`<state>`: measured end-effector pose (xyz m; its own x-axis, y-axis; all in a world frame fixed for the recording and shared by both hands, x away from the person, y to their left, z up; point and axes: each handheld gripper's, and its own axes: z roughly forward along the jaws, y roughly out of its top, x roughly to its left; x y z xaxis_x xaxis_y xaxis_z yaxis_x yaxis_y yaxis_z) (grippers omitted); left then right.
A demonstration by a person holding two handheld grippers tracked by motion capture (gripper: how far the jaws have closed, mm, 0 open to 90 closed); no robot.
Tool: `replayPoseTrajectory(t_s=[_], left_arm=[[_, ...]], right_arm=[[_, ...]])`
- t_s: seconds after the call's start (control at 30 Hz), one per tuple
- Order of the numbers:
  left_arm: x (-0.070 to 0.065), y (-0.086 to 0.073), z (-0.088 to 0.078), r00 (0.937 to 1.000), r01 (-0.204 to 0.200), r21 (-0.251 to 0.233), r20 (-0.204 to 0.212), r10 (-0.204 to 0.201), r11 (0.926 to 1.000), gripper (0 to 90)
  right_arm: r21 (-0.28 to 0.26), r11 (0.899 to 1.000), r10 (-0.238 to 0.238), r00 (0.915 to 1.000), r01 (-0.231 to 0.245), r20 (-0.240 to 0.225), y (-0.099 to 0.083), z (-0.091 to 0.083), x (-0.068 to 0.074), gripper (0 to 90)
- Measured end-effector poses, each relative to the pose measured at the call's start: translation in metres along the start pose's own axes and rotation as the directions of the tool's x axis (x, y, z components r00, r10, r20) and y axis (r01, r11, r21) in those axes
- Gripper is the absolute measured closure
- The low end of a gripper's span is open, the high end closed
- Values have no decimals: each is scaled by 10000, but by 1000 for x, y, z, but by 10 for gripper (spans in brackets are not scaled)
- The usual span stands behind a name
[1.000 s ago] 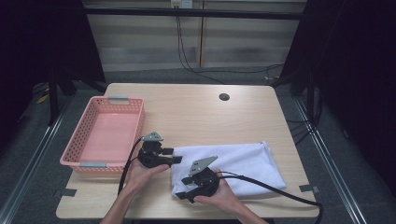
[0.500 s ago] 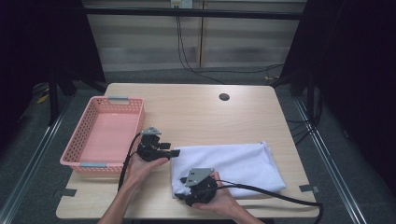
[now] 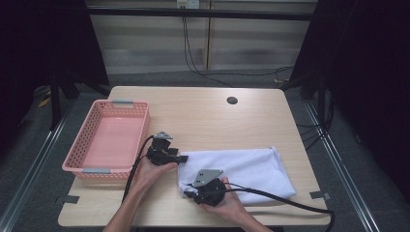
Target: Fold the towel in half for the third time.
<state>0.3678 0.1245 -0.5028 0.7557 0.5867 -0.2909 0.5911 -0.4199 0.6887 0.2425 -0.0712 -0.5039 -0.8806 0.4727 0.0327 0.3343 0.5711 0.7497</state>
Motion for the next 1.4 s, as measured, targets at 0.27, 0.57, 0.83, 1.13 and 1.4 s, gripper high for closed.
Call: replayPoseTrajectory(t_s=[0.27, 0.57, 0.83, 1.13, 1.4], left_arm=[[-1, -4, -1, 9937, 516, -133, 1007, -500, 9986, 807], [-19, 5, -22, 9799, 636, -764, 1935, -478, 9950, 816], [-22, 11, -49, 9797, 823, -1249, 1919, -573, 9888, 816], [-23, 25, -75, 9885, 600, -1422, 1464, -390, 9880, 816], [-19, 54, -114, 9969, 530, -1630, 665, -426, 9852, 817]], right_arm=[[104, 9966, 816, 9962, -813, -318, 1, -4, -4, 757], [-215, 9923, 1194, 9883, -1220, -952, 7, -20, 5, 760], [-926, 9817, 1513, 9768, -1664, -1515, 18, -33, 8, 762], [-1314, 9864, 778, 9852, -982, -1524, 51, -31, 17, 763], [-1975, 9738, 835, 9850, -1129, -1511, 97, -32, 12, 765]])
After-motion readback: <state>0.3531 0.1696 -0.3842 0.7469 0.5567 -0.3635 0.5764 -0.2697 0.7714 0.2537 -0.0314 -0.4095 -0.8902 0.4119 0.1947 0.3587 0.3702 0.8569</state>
